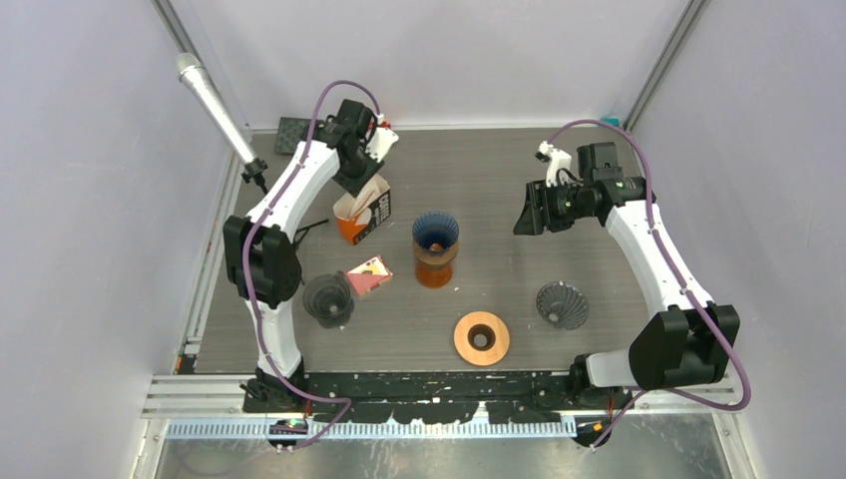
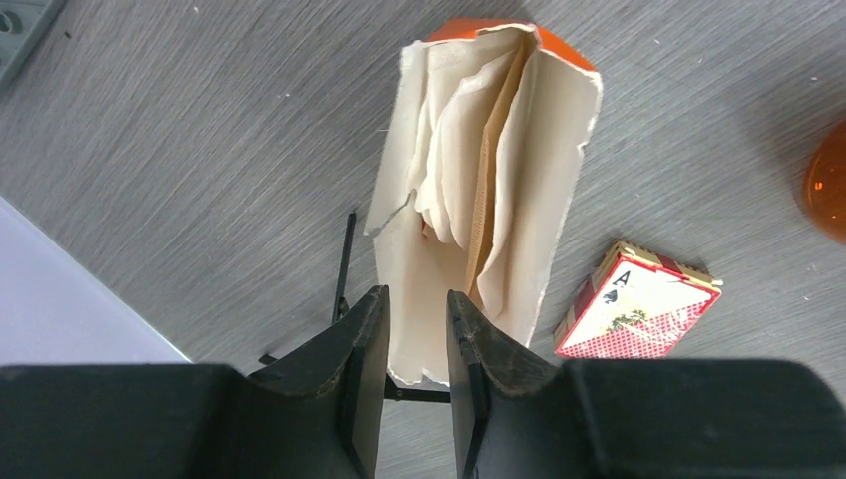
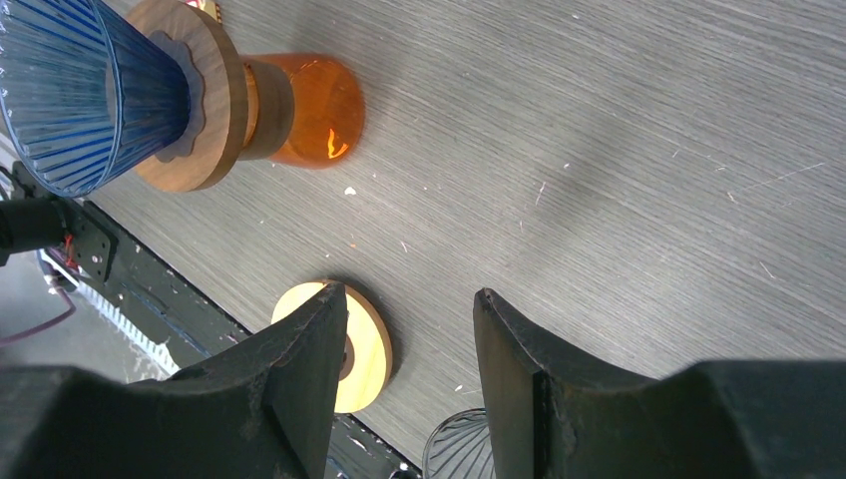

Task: Place the coffee filter in the dripper
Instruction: Adjust the coffee filter holder at the center of the board.

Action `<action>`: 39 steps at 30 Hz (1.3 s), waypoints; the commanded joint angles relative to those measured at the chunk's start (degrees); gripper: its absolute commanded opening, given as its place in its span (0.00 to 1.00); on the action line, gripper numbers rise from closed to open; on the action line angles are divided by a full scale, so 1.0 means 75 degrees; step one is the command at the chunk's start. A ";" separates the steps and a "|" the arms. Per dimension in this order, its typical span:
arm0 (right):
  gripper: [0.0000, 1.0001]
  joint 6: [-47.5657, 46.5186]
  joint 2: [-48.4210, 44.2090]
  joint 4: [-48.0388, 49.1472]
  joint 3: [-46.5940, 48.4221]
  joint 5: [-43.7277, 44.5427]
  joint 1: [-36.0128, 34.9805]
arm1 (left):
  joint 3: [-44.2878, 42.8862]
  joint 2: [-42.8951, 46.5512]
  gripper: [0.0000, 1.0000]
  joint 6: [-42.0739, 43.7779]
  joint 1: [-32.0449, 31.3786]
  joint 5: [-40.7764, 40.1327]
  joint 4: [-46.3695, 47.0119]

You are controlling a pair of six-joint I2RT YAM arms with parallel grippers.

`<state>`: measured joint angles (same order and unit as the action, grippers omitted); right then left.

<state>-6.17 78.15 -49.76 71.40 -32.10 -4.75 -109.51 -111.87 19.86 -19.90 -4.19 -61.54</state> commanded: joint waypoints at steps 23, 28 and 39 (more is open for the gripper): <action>0.55 -0.0149 0.0033 0.0070 0.0007 0.0141 0.0026 | -0.0386 -0.0272 0.29 -0.0196 0.0028 0.1279 0.0190; 0.55 -0.0161 0.0039 0.0065 0.0008 0.0155 0.0029 | -0.0460 -0.0393 0.29 -0.0229 0.0028 0.1277 0.0329; 0.55 -0.0161 0.0047 0.0063 -0.0004 0.0137 0.0027 | -0.0336 -0.0628 0.31 -0.0243 0.0028 0.1360 0.0550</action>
<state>-6.83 78.17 -49.76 71.33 -31.16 -4.73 -110.45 -116.01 18.37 -19.90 4.82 -59.48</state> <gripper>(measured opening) 0.549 0.308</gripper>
